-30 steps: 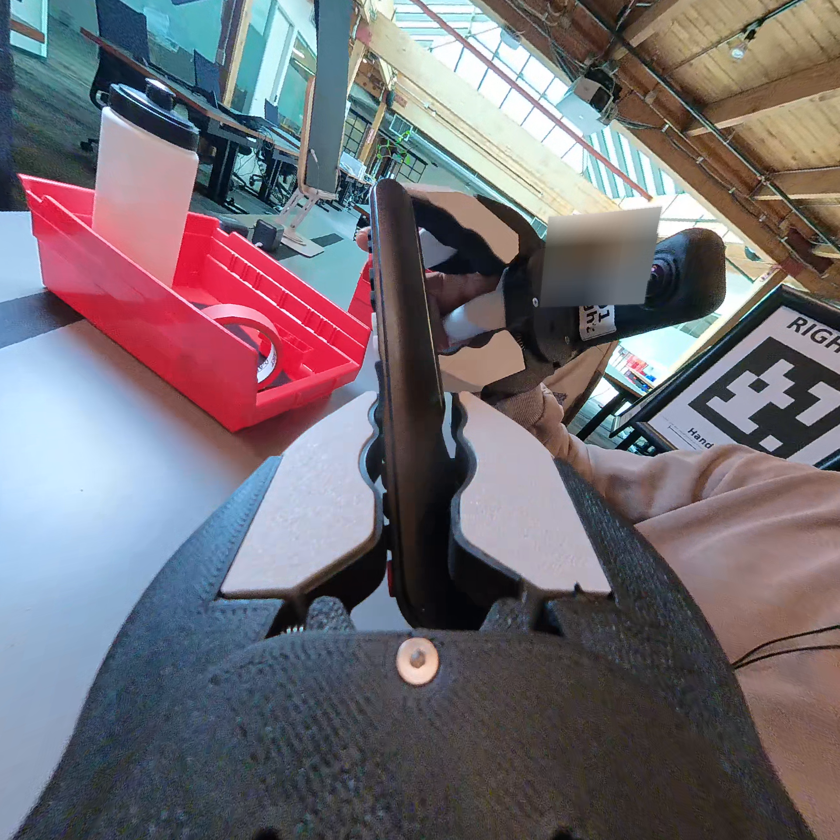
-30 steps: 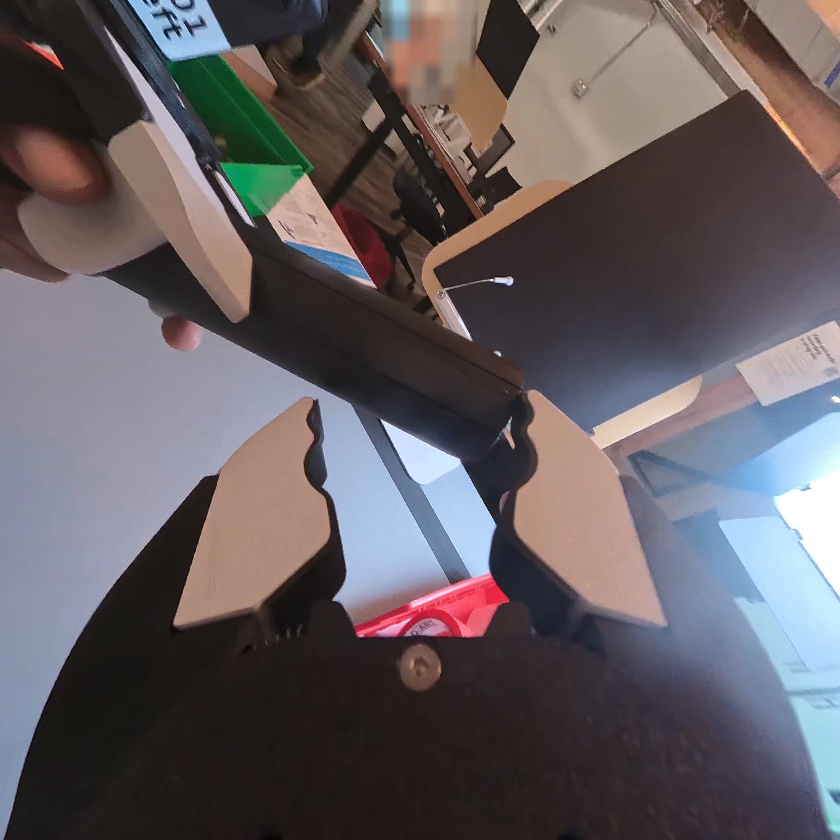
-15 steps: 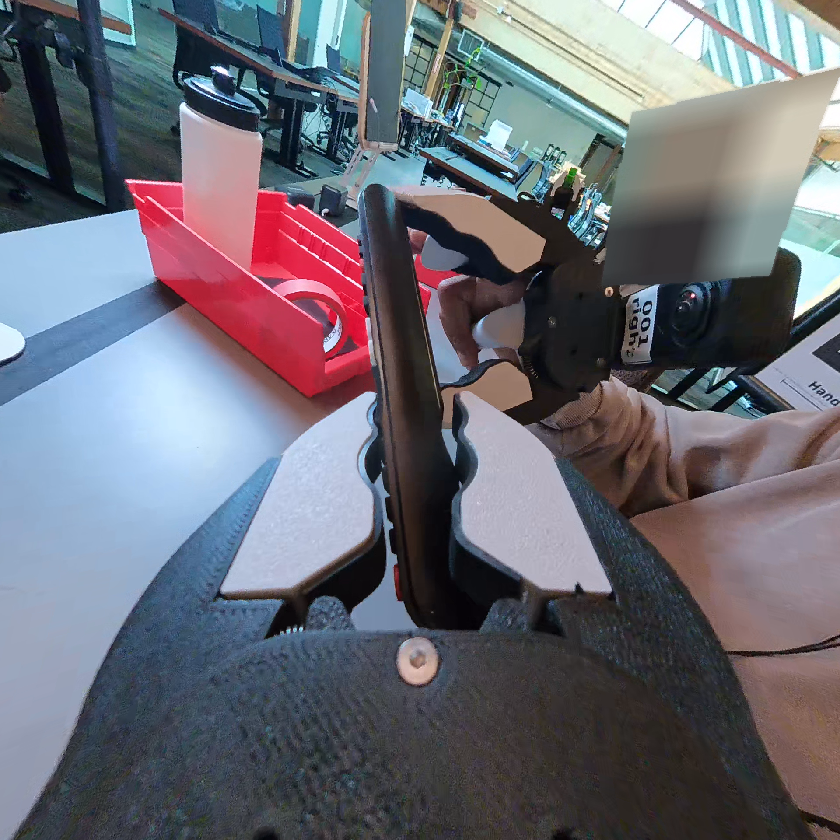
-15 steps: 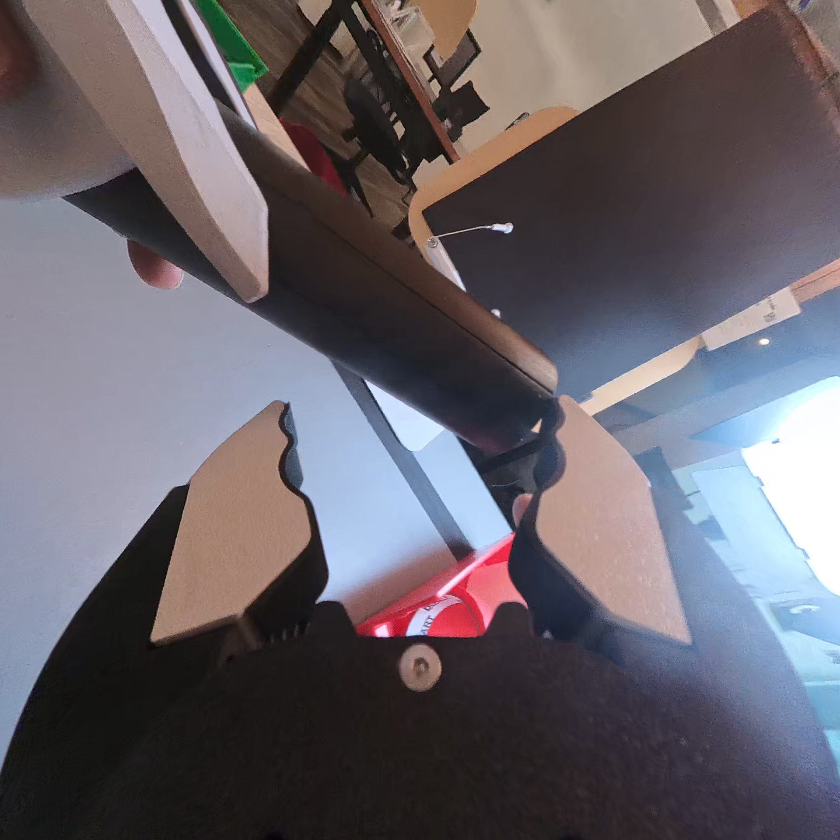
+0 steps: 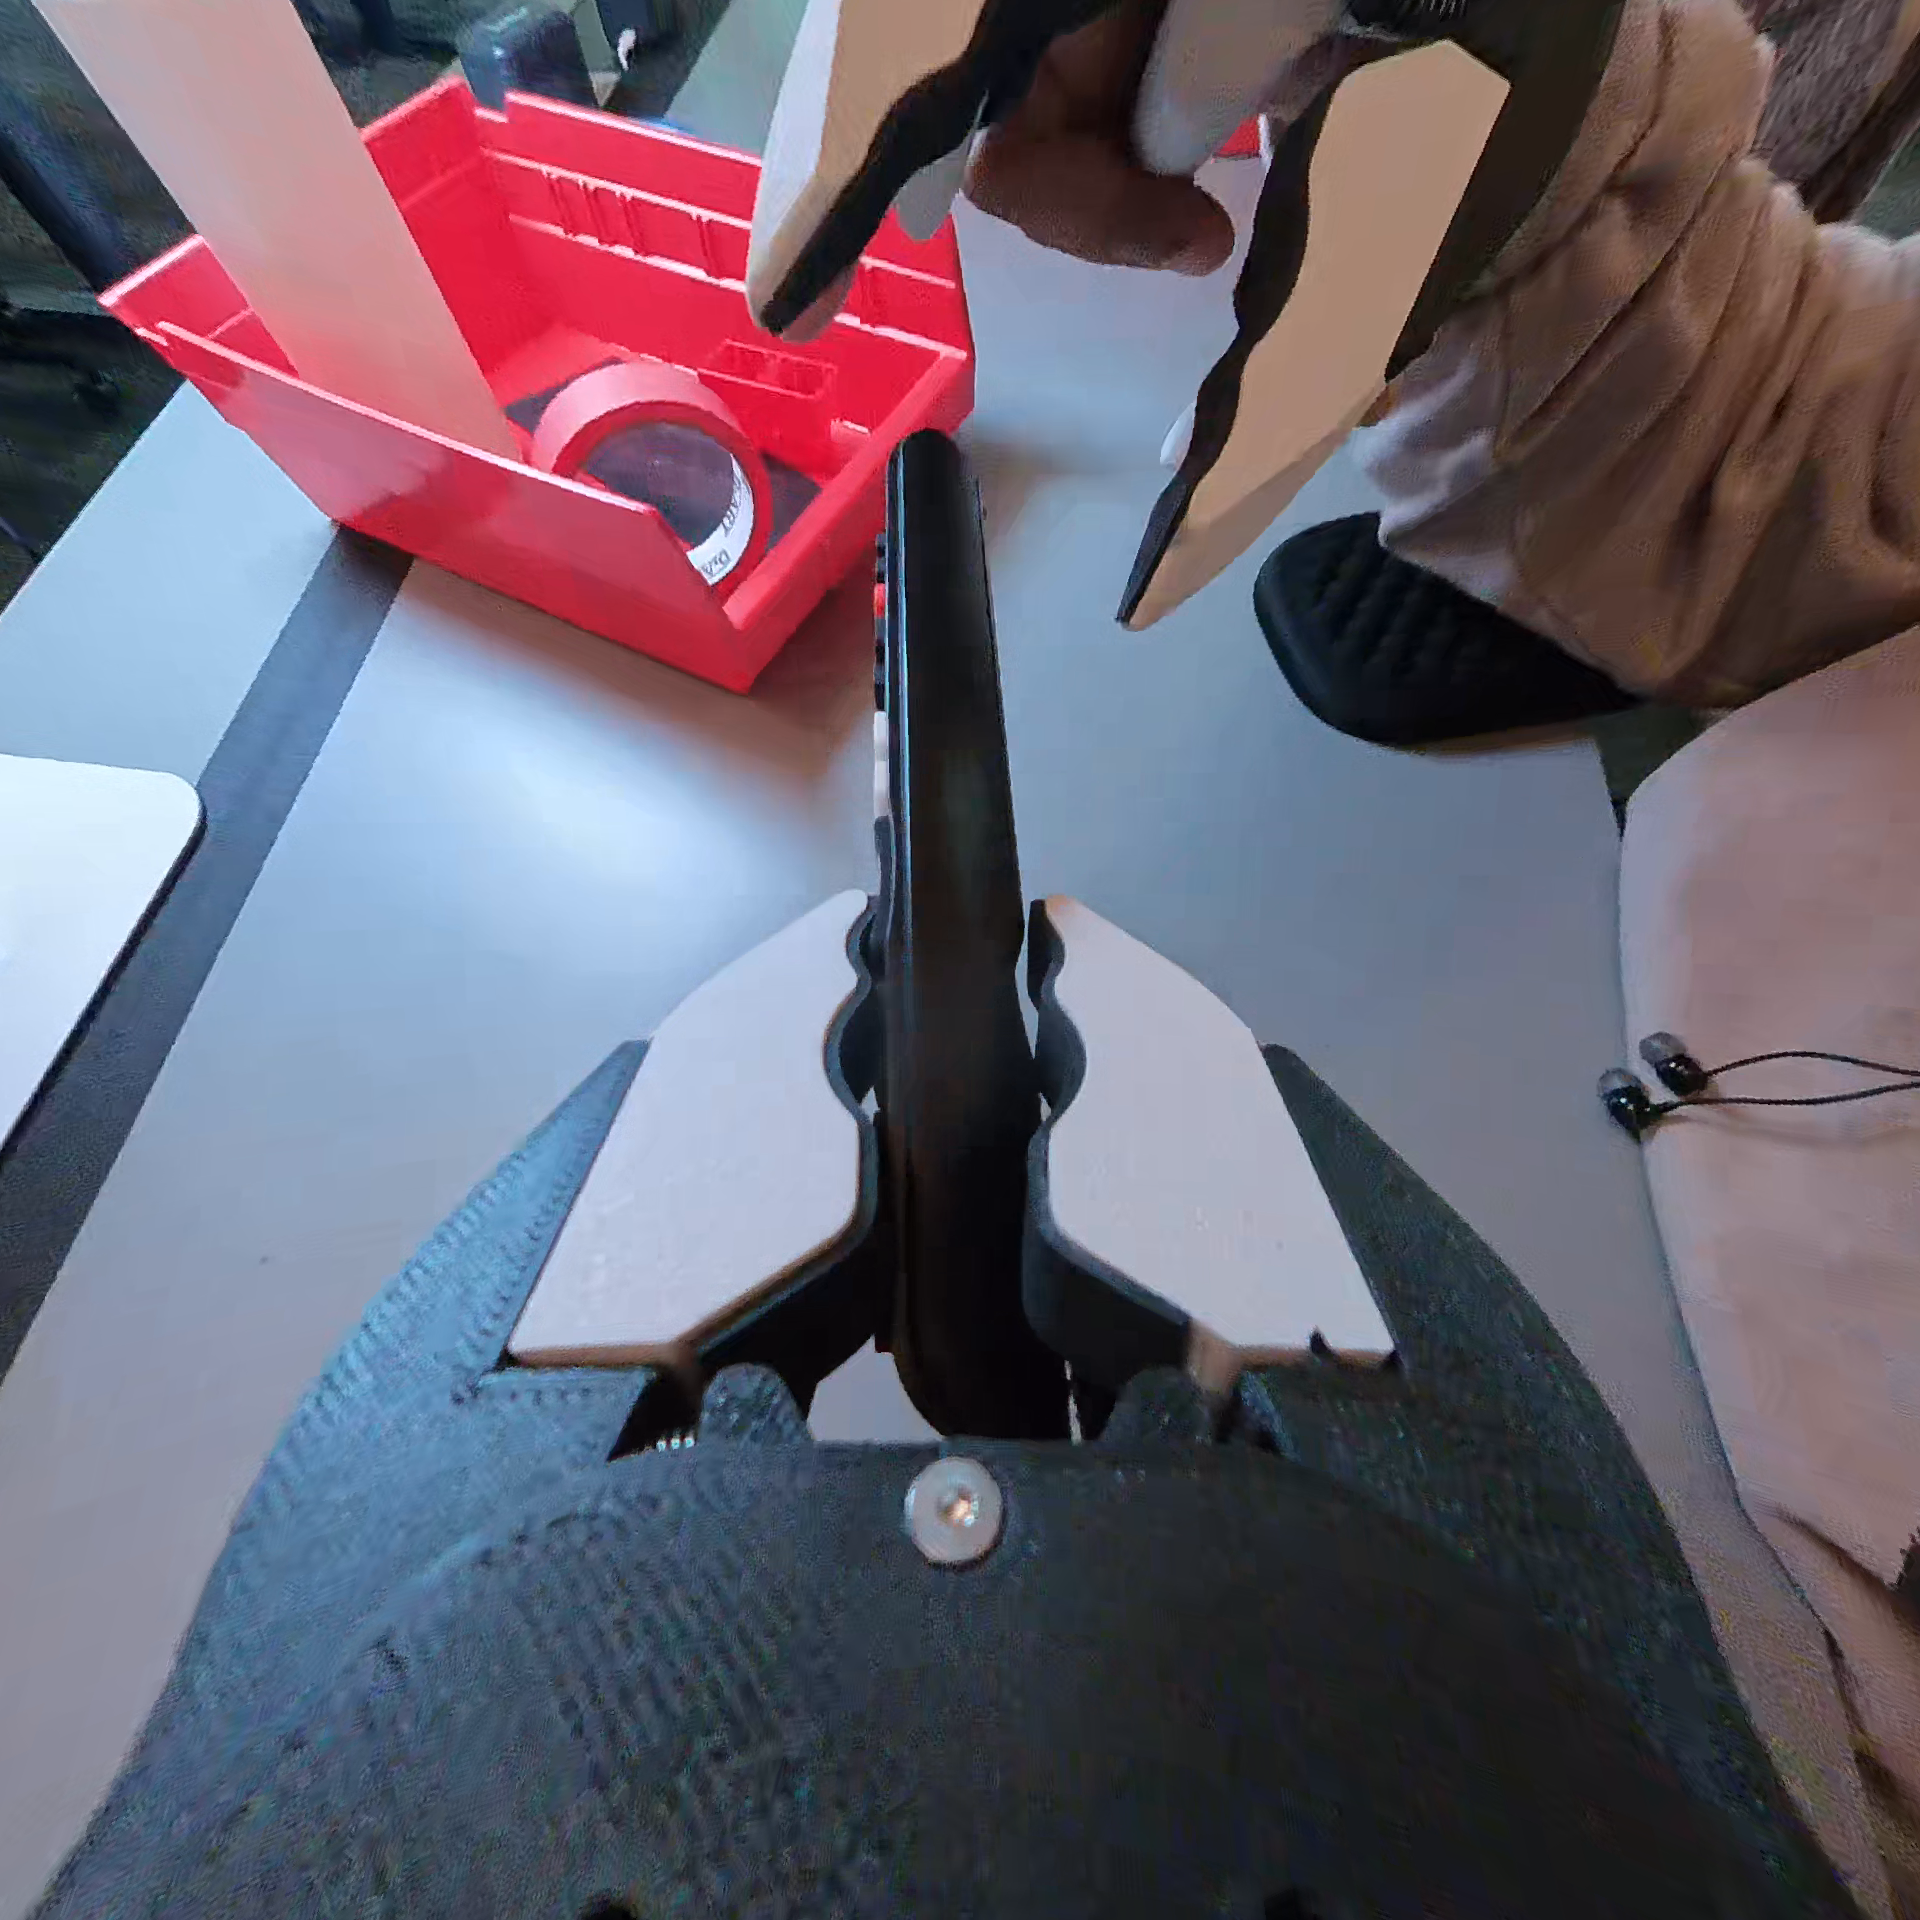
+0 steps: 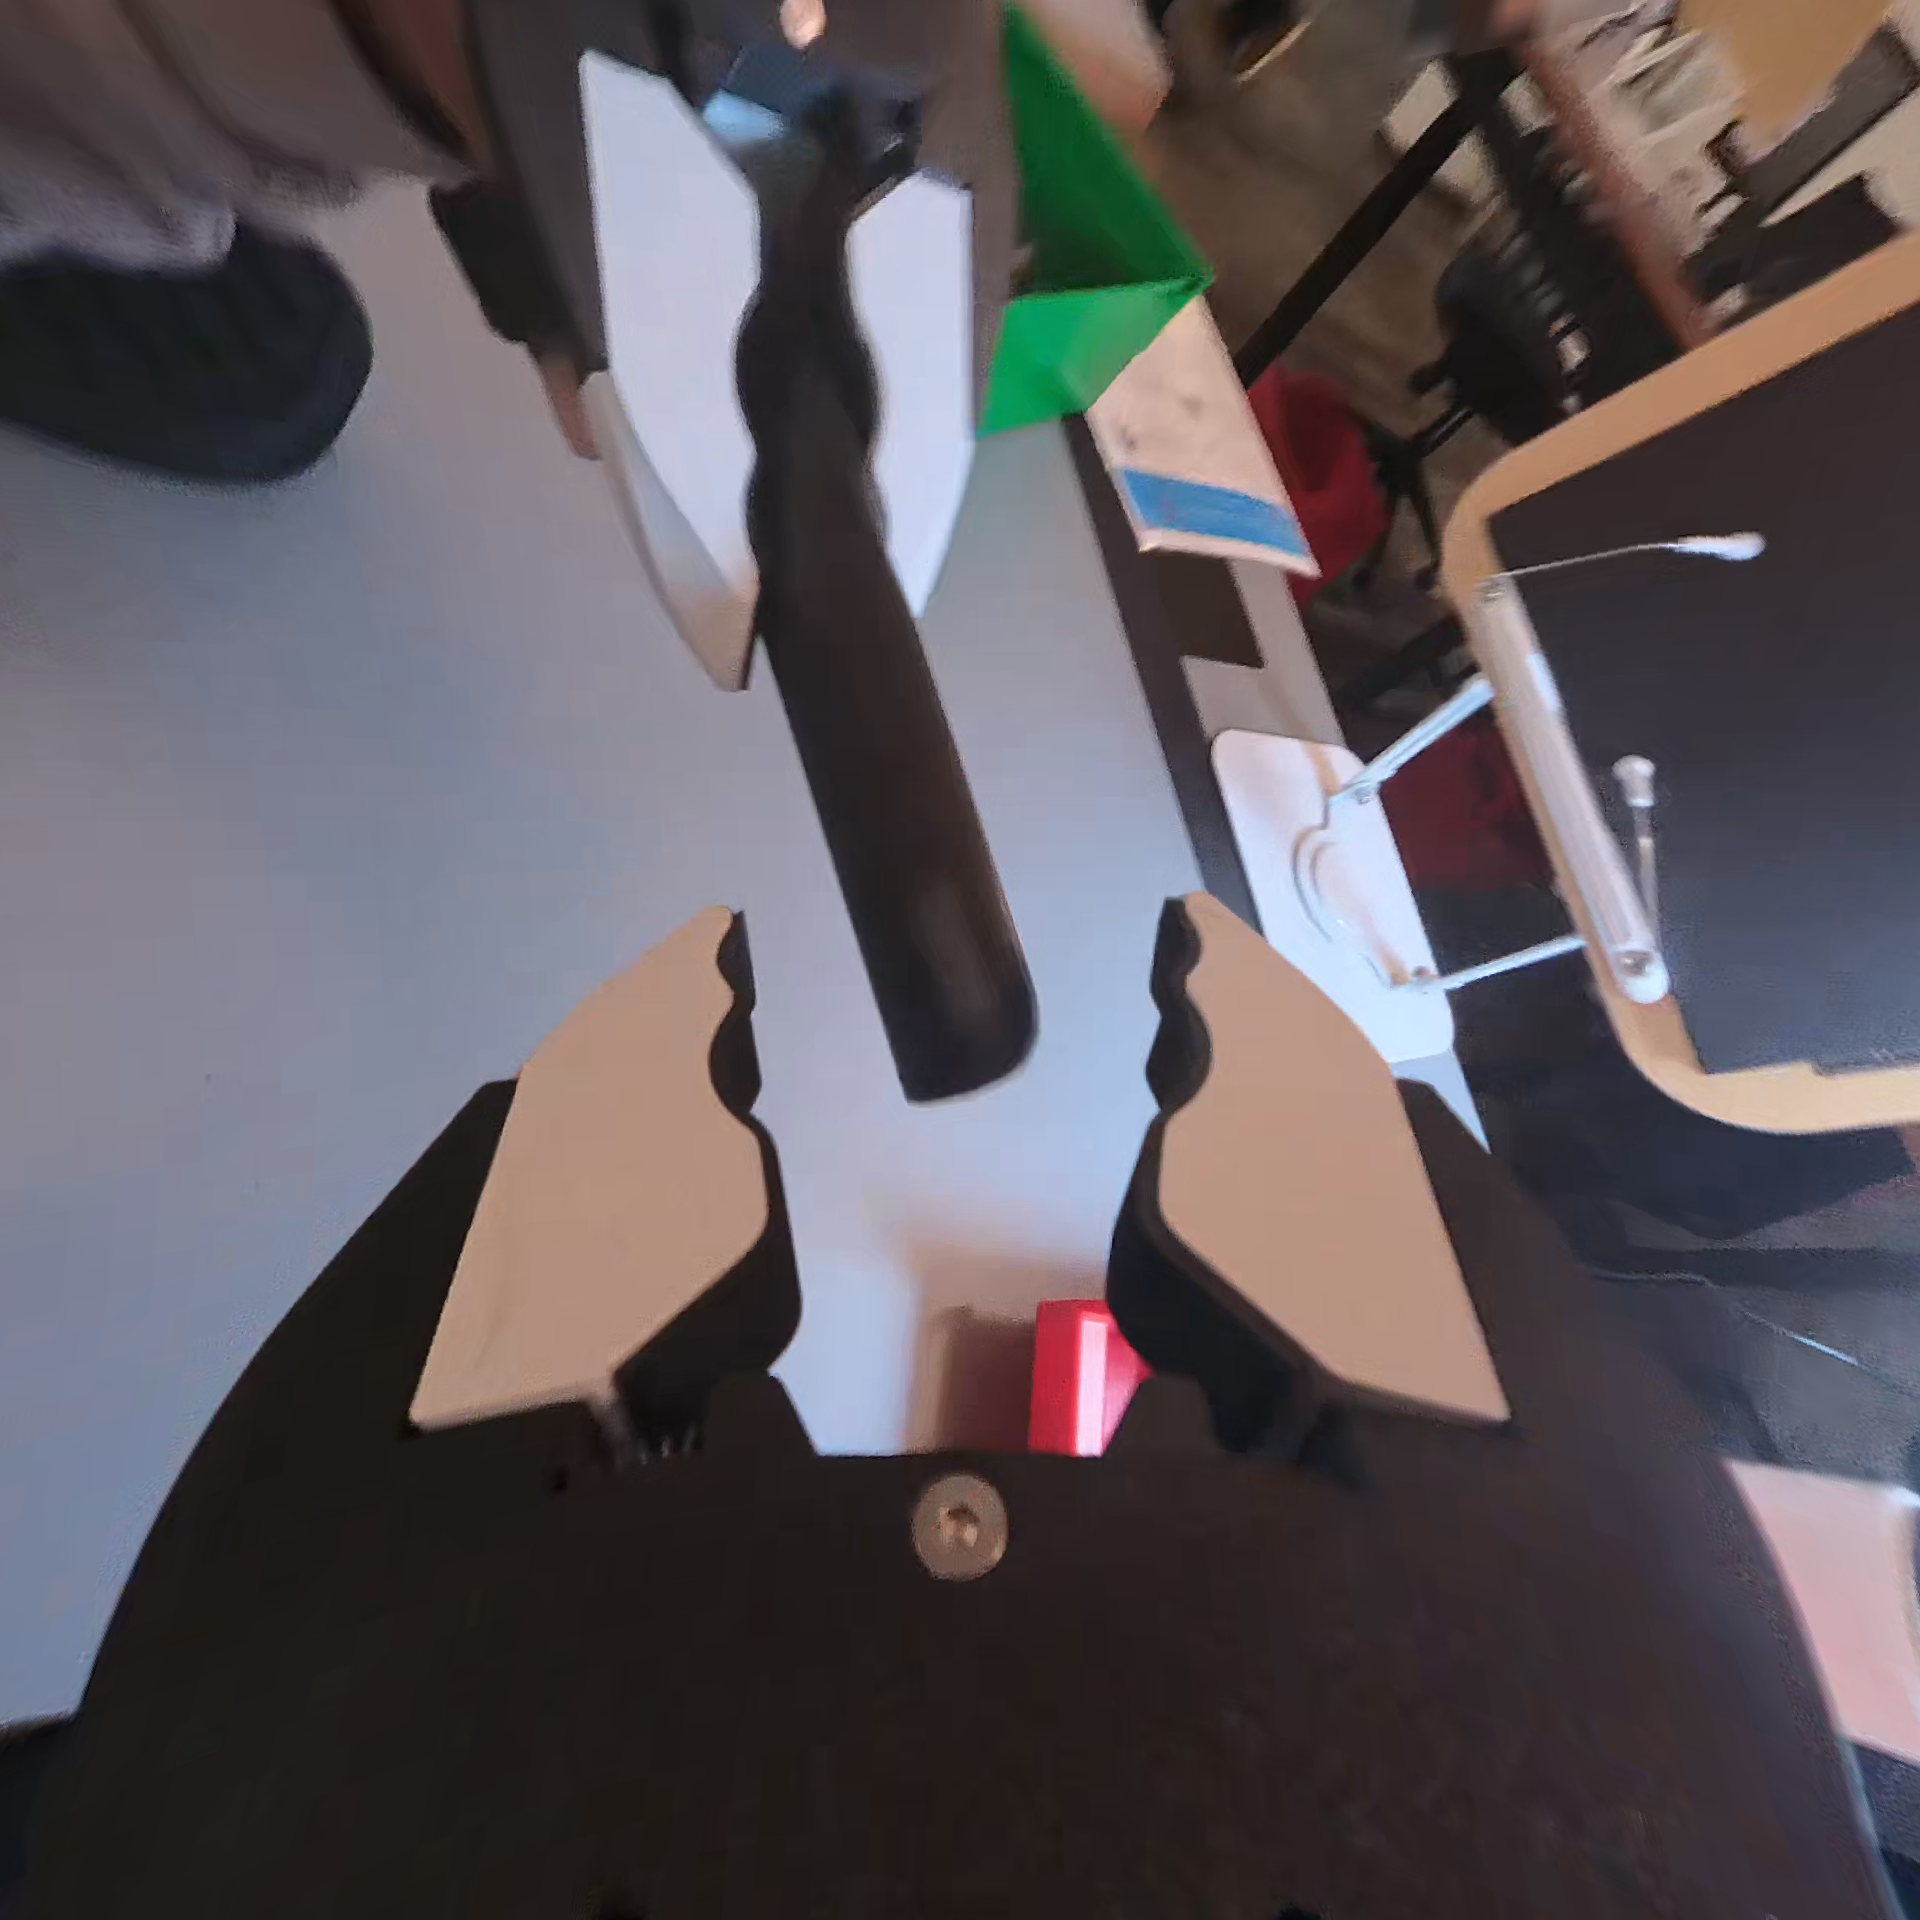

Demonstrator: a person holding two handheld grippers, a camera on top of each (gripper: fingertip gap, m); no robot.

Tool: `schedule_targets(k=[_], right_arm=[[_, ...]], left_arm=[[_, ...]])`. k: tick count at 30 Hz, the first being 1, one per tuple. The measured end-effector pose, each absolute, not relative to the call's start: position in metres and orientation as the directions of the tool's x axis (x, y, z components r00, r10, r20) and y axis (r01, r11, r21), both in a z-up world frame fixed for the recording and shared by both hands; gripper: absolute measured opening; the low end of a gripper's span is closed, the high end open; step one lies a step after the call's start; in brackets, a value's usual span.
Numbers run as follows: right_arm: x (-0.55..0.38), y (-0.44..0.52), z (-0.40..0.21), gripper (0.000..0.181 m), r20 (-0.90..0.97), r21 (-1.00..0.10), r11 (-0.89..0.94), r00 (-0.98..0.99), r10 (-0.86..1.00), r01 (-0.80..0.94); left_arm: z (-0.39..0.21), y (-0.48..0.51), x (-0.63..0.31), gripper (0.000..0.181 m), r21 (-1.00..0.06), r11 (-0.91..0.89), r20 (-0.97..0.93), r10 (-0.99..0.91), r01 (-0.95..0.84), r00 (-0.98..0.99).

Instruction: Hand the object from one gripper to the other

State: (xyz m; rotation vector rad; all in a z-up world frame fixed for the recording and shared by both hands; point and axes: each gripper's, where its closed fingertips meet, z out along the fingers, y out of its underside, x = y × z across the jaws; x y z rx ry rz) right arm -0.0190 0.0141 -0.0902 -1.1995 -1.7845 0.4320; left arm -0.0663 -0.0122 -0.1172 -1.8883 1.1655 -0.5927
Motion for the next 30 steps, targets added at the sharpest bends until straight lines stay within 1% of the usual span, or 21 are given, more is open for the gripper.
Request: schedule_targets(k=[1, 5, 6, 7, 8, 10, 11, 12, 13, 16, 17, 19, 21, 23, 25, 27, 29, 30], right_arm=[[-0.025, 0.007, -0.1, 0.069, 0.493, -0.671, 0.483, -0.148, 0.857, 0.562], [-0.048, -0.006, -0.136, 0.053, 0.503, -0.577, 0.53, -0.241, 0.83, 0.621], [-0.053, -0.004, -0.14, 0.039, 0.518, -0.573, 0.538, -0.236, 0.823, 0.619], [-0.056, -0.004, -0.142, 0.032, 0.511, -0.584, 0.538, -0.24, 0.825, 0.608], [-0.057, -0.005, -0.141, 0.032, 0.499, -0.602, 0.535, -0.244, 0.831, 0.592], [-0.06, -0.009, -0.134, 0.031, 0.465, -0.664, 0.518, -0.245, 0.851, 0.539], [-0.061, -0.011, -0.129, 0.03, 0.437, -0.71, 0.495, -0.239, 0.867, 0.501], [-0.06, -0.013, -0.122, 0.029, 0.393, -0.76, 0.463, -0.244, 0.886, 0.457], [-0.06, -0.015, -0.113, 0.027, 0.347, -0.814, 0.42, -0.245, 0.905, 0.401], [-0.056, -0.019, -0.075, 0.027, 0.195, -0.958, 0.24, -0.255, 0.947, 0.159], [-0.054, -0.02, -0.062, 0.027, 0.148, -0.982, 0.173, -0.267, 0.952, 0.073], [-0.049, -0.022, -0.039, 0.027, 0.071, -0.996, 0.05, -0.301, 0.951, -0.079], [-0.051, -0.025, -0.031, 0.027, 0.03, -0.988, -0.02, -0.319, 0.947, -0.153], [-0.061, -0.029, -0.041, 0.027, 0.033, -0.991, -0.009, -0.309, 0.951, -0.135], [-0.072, -0.037, -0.054, 0.027, 0.045, -0.994, 0.013, -0.308, 0.95, -0.105], [-0.081, -0.037, -0.064, 0.027, 0.038, -0.998, 0.019, -0.293, 0.955, -0.067], [-0.083, -0.025, -0.07, 0.032, 0.053, -0.999, 0.054, -0.225, 0.973, -0.003], [-0.08, -0.019, -0.072, 0.038, 0.073, -0.996, 0.081, -0.203, 0.976, 0.03]], left_arm=[[-0.123, -0.013, -0.063, 0.026, -0.811, -0.224, -0.059, -0.888, -0.541, 0.457], [-0.138, -0.018, -0.054, 0.026, -0.733, -0.177, -0.159, -0.894, -0.656, 0.419], [-0.138, -0.018, -0.053, 0.026, -0.726, -0.166, -0.176, -0.893, -0.667, 0.414], [-0.137, -0.018, -0.053, 0.026, -0.721, -0.153, -0.195, -0.891, -0.676, 0.41], [-0.135, -0.018, -0.054, 0.026, -0.722, -0.136, -0.212, -0.89, -0.678, 0.403], [-0.117, -0.02, -0.05, 0.025, -0.801, -0.114, -0.17, -0.898, -0.588, 0.406], [-0.105, -0.023, -0.049, 0.032, -0.847, -0.108, -0.129, -0.908, -0.521, 0.398], [-0.092, -0.027, -0.048, 0.044, -0.887, -0.095, -0.095, -0.92, -0.452, 0.381], [-0.079, -0.028, -0.05, 0.052, -0.922, -0.067, -0.086, -0.924, -0.381, 0.372], [-0.046, -0.03, -0.058, 0.054, -0.983, 0.012, -0.079, -0.928, -0.183, 0.365], [-0.037, -0.03, -0.059, 0.054, -0.992, 0.022, -0.067, -0.927, -0.124, 0.37], [-0.025, -0.028, -0.058, 0.052, -0.999, 0.045, -0.052, -0.921, -0.028, 0.386], [-0.016, -0.029, -0.054, 0.05, -0.995, 0.085, -0.061, -0.915, 0.042, 0.399], [-0.01, -0.029, -0.052, 0.043, -0.988, 0.133, -0.085, -0.898, 0.082, 0.431], [-0.016, -0.029, -0.047, 0.028, -0.988, 0.147, -0.115, -0.887, 0.037, 0.446], [-0.025, -0.027, -0.046, 0.026, -0.988, 0.147, -0.151, -0.879, -0.045, 0.452], [-0.031, -0.021, -0.051, 0.025, -0.985, 0.113, -0.163, -0.862, -0.132, 0.48], [-0.035, -0.017, -0.056, 0.024, -0.976, 0.118, -0.196, -0.838, -0.181, 0.51]])
